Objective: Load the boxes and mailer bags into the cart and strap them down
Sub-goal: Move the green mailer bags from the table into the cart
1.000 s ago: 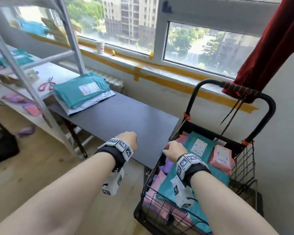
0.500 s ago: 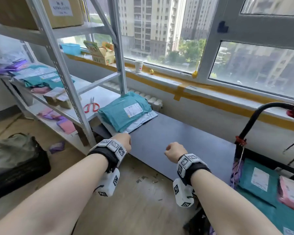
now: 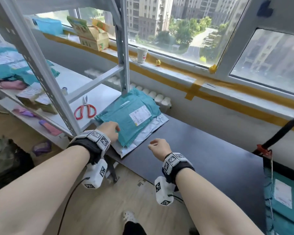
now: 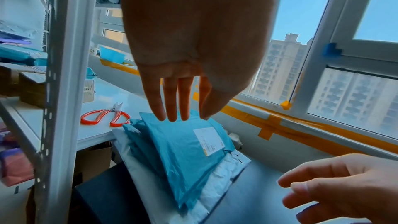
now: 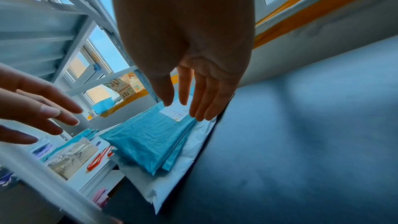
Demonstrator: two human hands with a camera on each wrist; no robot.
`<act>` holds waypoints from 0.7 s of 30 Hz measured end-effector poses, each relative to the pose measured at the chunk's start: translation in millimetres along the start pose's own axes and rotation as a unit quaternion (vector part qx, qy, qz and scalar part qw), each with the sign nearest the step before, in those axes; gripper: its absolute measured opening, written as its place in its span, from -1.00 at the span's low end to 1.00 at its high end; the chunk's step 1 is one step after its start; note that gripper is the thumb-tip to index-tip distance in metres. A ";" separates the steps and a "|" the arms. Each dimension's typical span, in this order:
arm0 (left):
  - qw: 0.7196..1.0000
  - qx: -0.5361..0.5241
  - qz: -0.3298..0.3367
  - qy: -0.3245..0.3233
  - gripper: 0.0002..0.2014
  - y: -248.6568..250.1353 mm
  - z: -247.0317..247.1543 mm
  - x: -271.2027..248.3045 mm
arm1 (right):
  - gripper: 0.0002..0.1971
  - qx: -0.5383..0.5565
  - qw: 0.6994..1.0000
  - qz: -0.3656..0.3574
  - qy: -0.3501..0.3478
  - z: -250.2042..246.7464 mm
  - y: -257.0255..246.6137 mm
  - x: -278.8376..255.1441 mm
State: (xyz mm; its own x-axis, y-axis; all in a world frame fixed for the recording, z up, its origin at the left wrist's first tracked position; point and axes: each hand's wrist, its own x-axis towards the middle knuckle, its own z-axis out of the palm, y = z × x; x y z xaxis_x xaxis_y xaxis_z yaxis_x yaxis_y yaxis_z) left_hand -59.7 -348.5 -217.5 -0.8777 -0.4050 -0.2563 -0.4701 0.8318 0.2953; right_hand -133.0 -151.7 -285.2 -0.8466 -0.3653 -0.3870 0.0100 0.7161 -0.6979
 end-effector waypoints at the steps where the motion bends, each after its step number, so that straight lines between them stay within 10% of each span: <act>1: 1.000 -0.006 -0.005 0.000 -0.70 -5.1 -1.7 15.1 | -0.69 0.020 1.000 0.002 -0.001 3.9 -2.7 15.9; 14: 0.995 -0.003 -0.058 -0.076 -0.51 -32.0 -7.6 176.6 | -0.19 0.235 0.960 0.144 -0.043 48.7 -21.7 160.7; 21: 0.992 -0.034 -0.096 -0.070 -0.55 -31.9 1.2 193.9 | -0.26 0.307 0.934 0.182 -0.027 54.7 -19.2 171.9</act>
State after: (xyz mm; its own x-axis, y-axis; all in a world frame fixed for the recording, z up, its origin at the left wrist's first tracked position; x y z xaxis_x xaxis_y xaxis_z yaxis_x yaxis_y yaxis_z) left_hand -214.8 -453.1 -277.7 -0.7517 -0.4932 -0.4378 -0.6369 0.7151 0.2880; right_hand -249.7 -260.8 -371.3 -0.7000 -0.2055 -0.6839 0.6087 0.3291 -0.7219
